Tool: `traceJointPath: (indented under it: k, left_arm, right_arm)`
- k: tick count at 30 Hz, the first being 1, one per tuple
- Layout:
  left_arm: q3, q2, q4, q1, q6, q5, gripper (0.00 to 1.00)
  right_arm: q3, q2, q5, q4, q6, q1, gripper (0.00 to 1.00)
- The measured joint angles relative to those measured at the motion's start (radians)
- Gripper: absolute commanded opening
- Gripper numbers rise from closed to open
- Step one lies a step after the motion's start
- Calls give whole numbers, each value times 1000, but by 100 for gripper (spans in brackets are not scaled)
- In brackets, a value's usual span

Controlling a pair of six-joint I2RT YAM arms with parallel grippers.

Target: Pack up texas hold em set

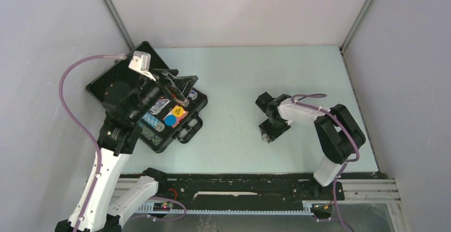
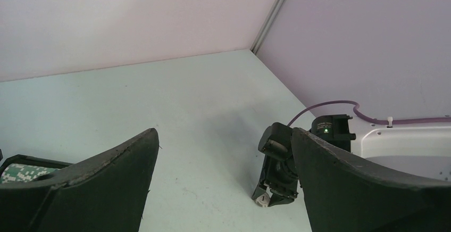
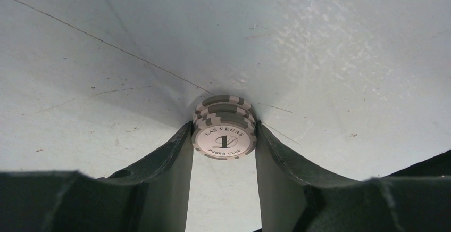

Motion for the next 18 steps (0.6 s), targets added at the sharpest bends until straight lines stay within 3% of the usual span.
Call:
traceJointPath:
  k: [5,11,18]
  left_arm:
    - [0,7,0,0,0,0,100]
    - [-29,19,31,0,-33,14,100]
    - [-164,75,141,0,-202,106,98]
  right_arm:
    - [1,0,7,5,-30,1,0]
    - [4,-3,-5,10,-73,5,0]
    - [21,-49,-18,-5,-105,16,0]
